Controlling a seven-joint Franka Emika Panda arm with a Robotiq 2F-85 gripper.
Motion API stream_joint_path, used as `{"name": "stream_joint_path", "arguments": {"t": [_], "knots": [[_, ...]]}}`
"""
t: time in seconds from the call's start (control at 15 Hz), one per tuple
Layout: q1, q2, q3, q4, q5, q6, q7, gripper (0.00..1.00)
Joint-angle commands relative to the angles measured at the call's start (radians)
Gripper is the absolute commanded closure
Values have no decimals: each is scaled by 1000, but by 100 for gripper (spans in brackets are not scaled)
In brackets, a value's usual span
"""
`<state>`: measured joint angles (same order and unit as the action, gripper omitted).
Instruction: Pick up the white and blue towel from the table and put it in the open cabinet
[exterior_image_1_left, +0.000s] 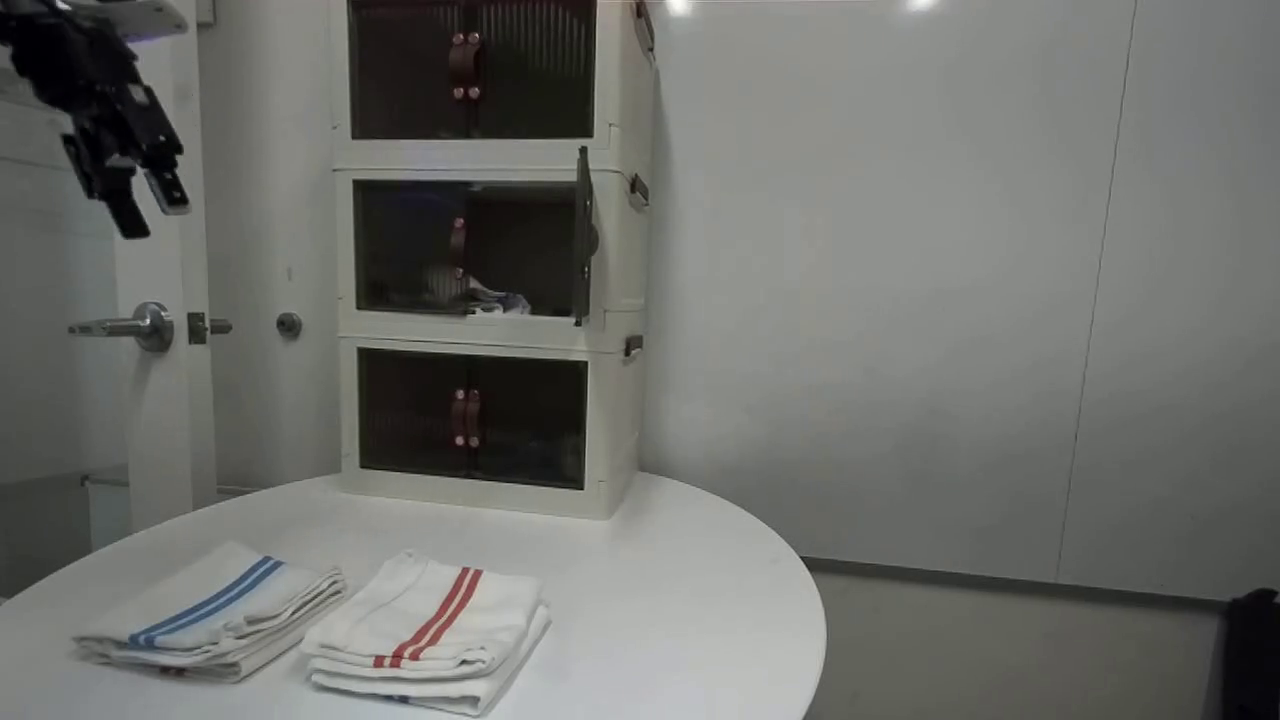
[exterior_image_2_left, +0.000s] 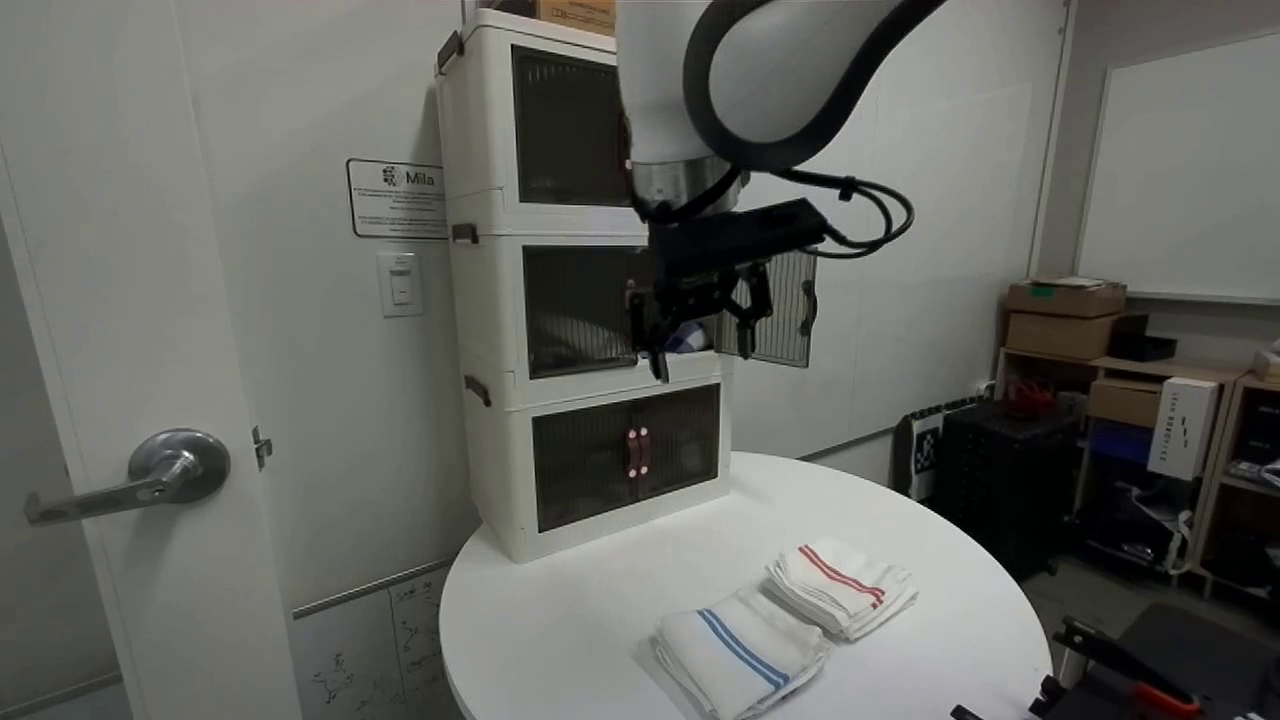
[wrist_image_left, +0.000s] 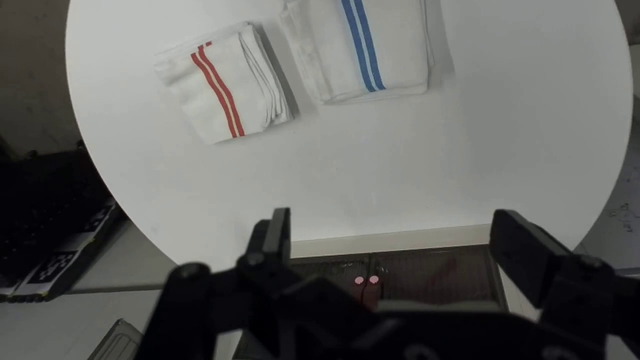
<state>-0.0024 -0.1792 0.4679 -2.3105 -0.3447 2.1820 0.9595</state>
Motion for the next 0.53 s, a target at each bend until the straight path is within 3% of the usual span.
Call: {"name": "stream_joint_path", "arguments": {"t": [0.0, 0.47], "knots": [[68, 208, -31, 153, -136, -100, 187, 0], [220, 463, -205, 318, -139, -173, 293, 0]]}}
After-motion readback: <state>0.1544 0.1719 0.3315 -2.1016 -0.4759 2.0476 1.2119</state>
